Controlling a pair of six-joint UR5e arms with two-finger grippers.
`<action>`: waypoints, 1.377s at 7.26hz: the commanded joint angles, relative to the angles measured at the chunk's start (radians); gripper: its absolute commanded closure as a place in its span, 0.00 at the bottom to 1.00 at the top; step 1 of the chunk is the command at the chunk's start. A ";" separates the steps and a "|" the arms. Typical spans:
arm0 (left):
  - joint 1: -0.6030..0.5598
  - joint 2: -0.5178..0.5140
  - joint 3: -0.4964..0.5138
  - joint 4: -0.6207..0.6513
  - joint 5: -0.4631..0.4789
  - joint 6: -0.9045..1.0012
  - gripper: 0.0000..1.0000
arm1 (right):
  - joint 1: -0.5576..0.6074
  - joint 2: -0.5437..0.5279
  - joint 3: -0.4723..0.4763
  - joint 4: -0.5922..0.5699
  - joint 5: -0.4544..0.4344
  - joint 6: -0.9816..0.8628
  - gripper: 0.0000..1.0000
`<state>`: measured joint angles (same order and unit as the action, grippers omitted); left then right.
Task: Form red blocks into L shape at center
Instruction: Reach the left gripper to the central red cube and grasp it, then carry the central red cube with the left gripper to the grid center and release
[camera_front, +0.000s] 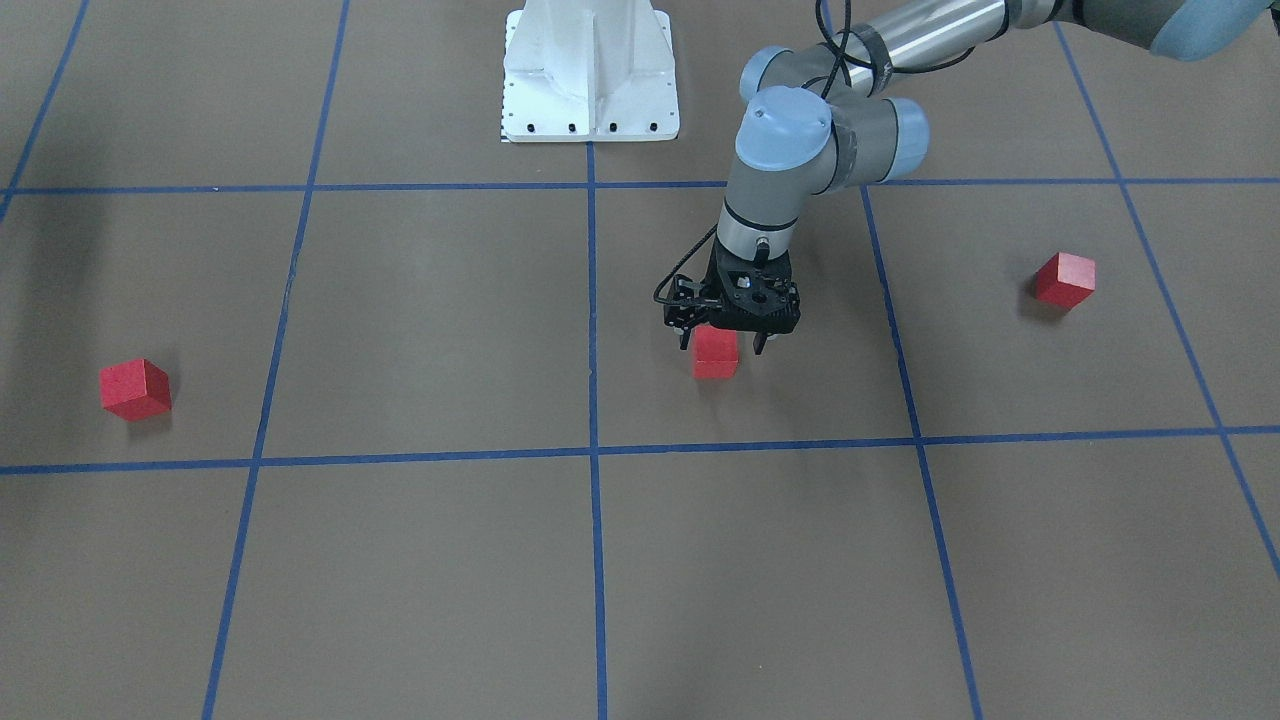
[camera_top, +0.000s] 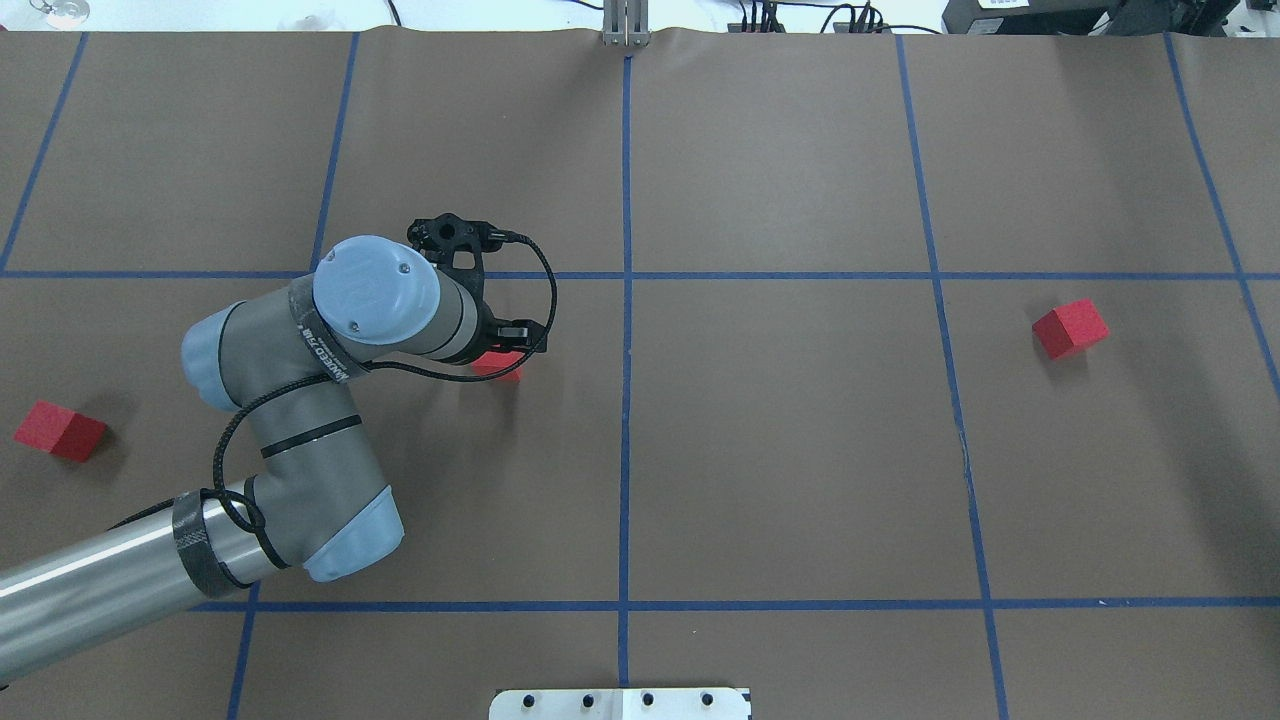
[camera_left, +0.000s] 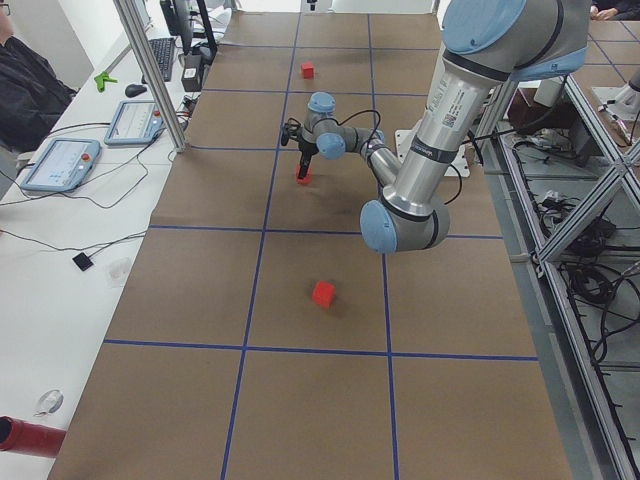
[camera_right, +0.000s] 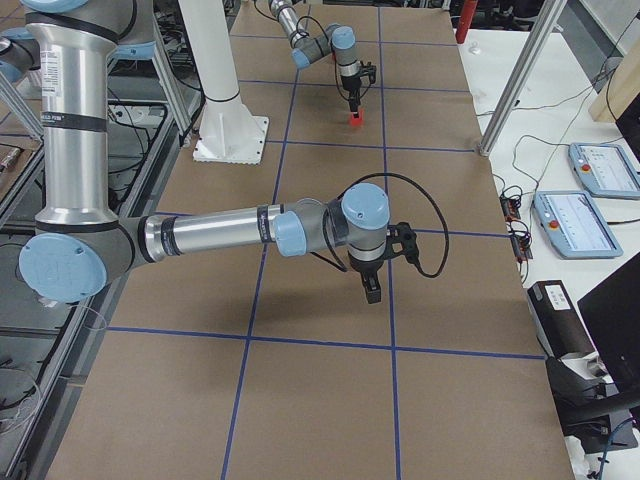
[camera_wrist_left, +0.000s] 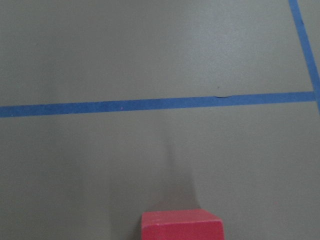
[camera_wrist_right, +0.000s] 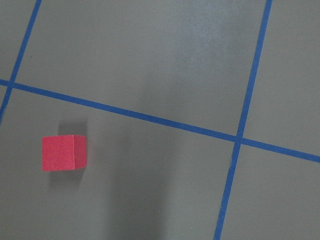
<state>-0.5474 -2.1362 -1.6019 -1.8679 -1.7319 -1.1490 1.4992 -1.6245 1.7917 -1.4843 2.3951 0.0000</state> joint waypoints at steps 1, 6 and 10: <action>0.010 -0.001 0.028 -0.002 0.000 -0.003 0.00 | 0.000 0.000 -0.002 -0.001 -0.001 0.000 0.01; 0.018 -0.034 0.014 0.016 -0.003 -0.008 1.00 | 0.000 0.002 -0.002 -0.002 0.004 0.000 0.01; 0.014 -0.342 0.257 0.132 0.000 -0.058 1.00 | 0.000 0.005 -0.008 -0.002 0.004 0.000 0.01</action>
<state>-0.5331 -2.3738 -1.4614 -1.7462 -1.7322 -1.1711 1.4987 -1.6211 1.7880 -1.4875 2.3991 0.0002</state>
